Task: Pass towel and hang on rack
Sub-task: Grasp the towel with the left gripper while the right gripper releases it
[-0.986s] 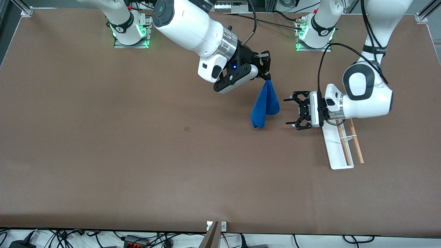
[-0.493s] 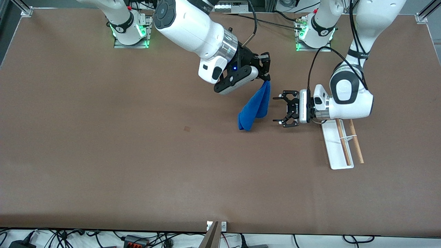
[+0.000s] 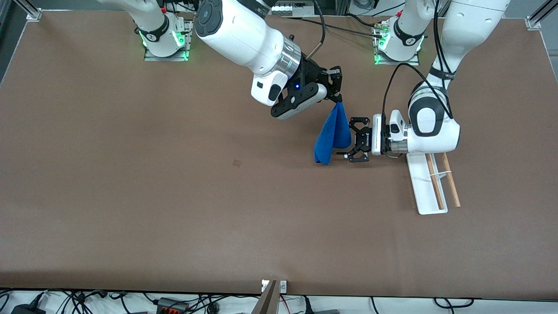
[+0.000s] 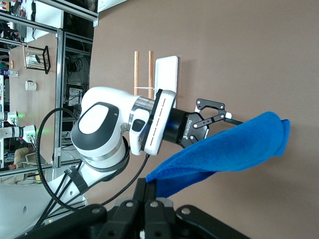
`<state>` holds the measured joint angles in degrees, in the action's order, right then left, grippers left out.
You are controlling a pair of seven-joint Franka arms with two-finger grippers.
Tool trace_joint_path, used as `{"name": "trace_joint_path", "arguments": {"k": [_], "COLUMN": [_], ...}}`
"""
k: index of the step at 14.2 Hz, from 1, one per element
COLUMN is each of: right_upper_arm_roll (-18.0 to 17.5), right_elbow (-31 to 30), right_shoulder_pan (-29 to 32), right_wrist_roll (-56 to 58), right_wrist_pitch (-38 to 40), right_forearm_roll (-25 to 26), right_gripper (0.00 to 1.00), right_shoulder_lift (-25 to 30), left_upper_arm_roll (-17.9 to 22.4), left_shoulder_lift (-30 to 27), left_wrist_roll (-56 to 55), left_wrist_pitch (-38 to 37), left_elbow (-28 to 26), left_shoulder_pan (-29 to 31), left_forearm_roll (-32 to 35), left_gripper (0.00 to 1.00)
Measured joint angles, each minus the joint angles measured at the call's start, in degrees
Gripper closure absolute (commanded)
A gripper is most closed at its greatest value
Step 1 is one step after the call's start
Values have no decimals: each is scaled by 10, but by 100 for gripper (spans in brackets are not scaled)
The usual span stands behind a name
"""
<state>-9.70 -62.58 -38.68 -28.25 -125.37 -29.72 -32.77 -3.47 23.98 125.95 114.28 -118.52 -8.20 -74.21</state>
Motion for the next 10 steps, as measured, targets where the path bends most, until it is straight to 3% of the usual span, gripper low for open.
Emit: {"name": "trace_joint_path", "arguments": {"k": [3, 6, 10], "right_upper_arm_roll": [0, 0, 0], "right_elbow": [0, -1, -1], "right_shoulder_pan": [0, 0, 0], "right_wrist_roll": [0, 0, 0], "right_wrist_pitch": [0, 0, 0], "right_forearm_roll": [0, 0, 0], "right_gripper": [100, 100, 100], "right_shoulder_lift": [0, 0, 0], "left_upper_arm_roll": [-1, -3, -3], "left_shoulder_lift": [0, 0, 0], "left_wrist_roll": [17, 19, 19], "left_wrist_pitch": [0, 0, 0], "left_elbow": [3, 4, 4], "left_shoulder_pan": [0, -2, -8], "left_forearm_roll": [-15, -26, -27], "left_gripper": [66, 93, 99]}}
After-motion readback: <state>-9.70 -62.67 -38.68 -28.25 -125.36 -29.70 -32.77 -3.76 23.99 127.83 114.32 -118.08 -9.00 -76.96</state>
